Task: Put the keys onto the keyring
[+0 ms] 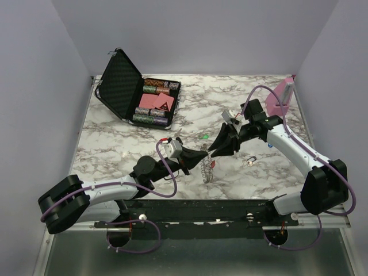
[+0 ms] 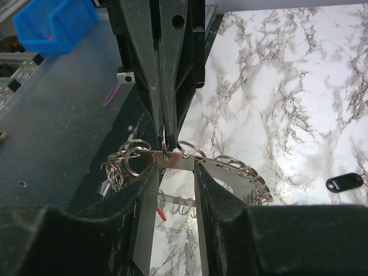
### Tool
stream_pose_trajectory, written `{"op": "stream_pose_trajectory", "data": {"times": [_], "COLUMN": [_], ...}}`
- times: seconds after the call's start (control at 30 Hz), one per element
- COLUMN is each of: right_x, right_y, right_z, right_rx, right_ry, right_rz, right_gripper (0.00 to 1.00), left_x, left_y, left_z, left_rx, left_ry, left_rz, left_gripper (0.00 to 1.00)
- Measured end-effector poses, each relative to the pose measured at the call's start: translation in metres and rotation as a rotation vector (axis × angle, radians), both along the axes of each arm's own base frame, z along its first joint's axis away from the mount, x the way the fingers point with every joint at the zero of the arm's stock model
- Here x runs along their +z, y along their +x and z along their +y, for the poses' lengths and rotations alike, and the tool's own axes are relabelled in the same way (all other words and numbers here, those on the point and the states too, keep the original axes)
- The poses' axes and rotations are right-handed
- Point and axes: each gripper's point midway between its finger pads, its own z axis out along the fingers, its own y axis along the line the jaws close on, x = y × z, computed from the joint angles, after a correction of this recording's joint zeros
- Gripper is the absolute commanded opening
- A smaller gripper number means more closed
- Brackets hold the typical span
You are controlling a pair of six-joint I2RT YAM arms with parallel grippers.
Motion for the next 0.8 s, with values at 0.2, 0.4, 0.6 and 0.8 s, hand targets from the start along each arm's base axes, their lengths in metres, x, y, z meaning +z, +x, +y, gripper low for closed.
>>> {"op": "stream_pose_trajectory", "data": {"times": [0.2, 0.4, 0.6, 0.8], "right_x": [0.0000, 0.0002, 0.0019, 0.0040], "right_y": [0.0000, 0.0012, 0.0030, 0.0029], "right_z": [-0.0001, -0.0010, -0.0033, -0.0033], "right_rx": [-0.001, -0.006, -0.016, -0.018], "right_ry": [0.000, -0.001, 0.001, 0.002], "right_rz": [0.001, 0.004, -0.001, 0.005], "right_gripper": [0.40, 0.44, 0.40, 0.38], "left_x": [-0.0008, -0.0018, -0.0058, -0.0100], "left_y": [0.0005, 0.0008, 0.0014, 0.0037], "left_z": [0.0001, 0.0000, 0.0011, 0.0025], "left_rx": [0.003, 0.004, 0.010, 0.025], "left_ry": [0.002, 0.006, 0.014, 0.022], "left_rz": [0.002, 0.005, 0.011, 0.021], "left_gripper": [0.00, 0.00, 0.00, 0.00]}}
